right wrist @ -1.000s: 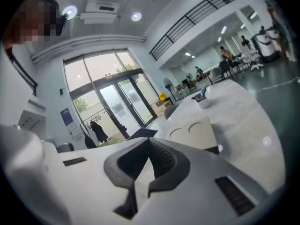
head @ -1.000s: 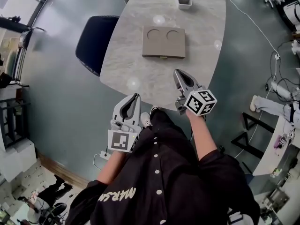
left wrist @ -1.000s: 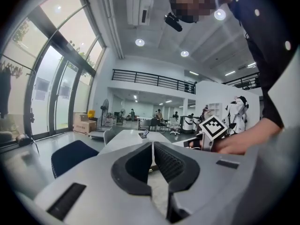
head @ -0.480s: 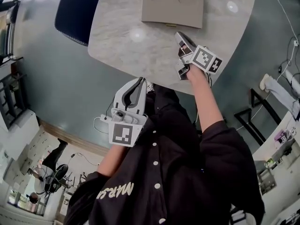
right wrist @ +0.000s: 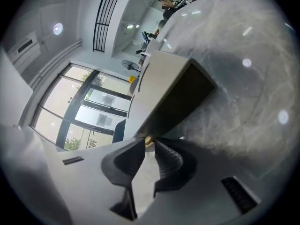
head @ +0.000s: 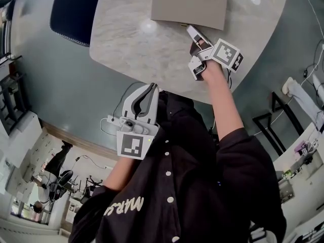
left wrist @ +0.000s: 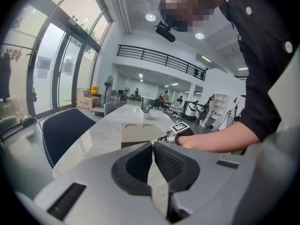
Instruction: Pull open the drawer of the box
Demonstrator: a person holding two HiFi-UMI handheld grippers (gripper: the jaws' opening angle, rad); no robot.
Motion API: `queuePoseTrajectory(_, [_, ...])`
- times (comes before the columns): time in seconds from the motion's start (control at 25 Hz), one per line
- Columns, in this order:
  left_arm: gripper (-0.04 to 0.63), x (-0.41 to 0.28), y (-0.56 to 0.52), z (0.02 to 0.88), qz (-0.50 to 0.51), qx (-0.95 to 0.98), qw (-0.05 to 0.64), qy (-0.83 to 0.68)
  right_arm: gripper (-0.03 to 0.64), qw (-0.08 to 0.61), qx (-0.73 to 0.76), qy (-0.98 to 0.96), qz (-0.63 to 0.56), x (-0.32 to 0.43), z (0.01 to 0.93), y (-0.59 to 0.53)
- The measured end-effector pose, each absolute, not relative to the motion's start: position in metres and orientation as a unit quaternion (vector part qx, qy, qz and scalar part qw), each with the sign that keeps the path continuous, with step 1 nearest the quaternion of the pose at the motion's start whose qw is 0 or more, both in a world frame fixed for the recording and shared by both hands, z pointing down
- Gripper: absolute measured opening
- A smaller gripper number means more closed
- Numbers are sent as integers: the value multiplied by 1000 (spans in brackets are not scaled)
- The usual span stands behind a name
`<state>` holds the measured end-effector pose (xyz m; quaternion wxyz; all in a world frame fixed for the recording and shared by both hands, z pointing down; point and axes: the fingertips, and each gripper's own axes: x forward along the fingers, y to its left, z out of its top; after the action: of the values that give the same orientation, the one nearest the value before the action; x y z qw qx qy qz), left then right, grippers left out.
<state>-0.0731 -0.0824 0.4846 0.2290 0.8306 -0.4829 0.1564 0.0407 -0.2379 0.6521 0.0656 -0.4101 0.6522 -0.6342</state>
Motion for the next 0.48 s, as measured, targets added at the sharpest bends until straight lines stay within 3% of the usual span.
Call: queuePoseTrajectory(0.48, [25, -69, -87, 495, 166, 823, 239, -487, 25, 131, -360, 621, -684, 48, 654, -235])
